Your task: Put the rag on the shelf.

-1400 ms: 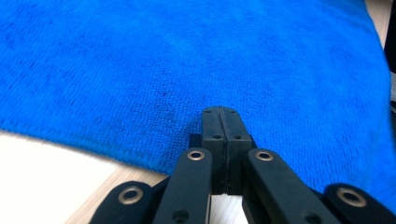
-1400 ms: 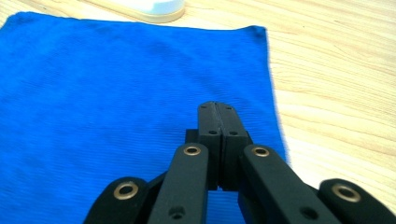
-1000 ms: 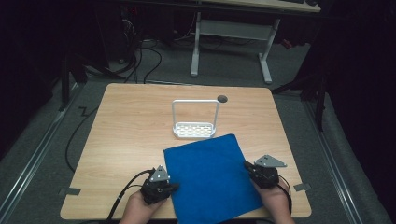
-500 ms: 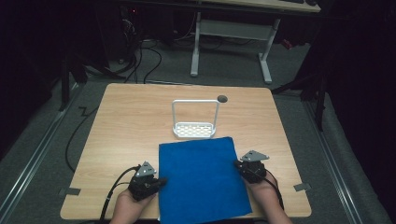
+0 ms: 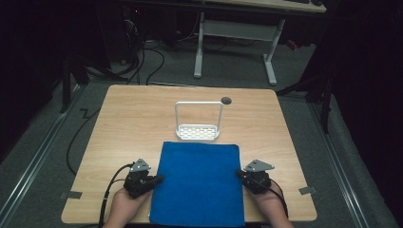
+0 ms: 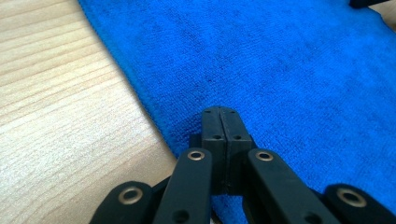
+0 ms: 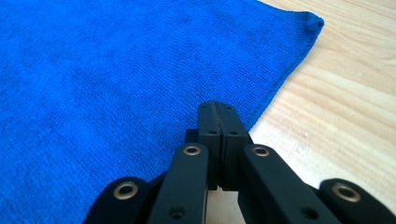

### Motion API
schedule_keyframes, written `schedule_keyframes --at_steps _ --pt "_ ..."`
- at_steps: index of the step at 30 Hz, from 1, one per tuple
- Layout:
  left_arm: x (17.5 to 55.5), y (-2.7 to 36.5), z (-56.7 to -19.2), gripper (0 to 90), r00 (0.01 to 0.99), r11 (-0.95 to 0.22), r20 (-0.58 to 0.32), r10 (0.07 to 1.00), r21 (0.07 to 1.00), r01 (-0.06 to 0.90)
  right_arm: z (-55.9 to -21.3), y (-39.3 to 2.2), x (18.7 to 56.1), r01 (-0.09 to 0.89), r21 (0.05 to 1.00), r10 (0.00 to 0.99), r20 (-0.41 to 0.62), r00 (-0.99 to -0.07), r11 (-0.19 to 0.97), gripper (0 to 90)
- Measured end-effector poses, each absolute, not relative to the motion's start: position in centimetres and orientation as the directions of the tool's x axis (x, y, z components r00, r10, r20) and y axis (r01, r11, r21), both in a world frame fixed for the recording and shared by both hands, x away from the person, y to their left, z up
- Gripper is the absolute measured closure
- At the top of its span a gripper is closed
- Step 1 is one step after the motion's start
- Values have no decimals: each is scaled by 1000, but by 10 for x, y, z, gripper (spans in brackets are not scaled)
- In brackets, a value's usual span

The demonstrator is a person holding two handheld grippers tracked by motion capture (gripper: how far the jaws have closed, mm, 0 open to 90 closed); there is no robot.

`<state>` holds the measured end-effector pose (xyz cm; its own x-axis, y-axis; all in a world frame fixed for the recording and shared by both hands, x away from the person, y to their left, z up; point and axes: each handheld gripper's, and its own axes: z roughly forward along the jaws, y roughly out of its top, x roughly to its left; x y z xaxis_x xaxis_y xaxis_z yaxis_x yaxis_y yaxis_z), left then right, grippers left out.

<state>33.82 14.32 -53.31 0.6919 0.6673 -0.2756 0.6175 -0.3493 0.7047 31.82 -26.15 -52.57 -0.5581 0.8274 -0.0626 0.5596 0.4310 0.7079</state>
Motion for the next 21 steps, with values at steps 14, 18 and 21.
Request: schedule_keyframes --at_steps 14,18,21 --pt "316 141 -530 884 724 -397 -282 630 683 613 -525 -262 304 556 700 819 -72 -569 448 900" --pt "317 143 -527 799 720 -364 -248 648 730 578 -523 -264 304 539 722 820 -68 -568 434 894" --pt "324 151 -522 729 693 -302 -221 686 780 548 -521 -270 305 534 745 832 -51 -552 400 866"
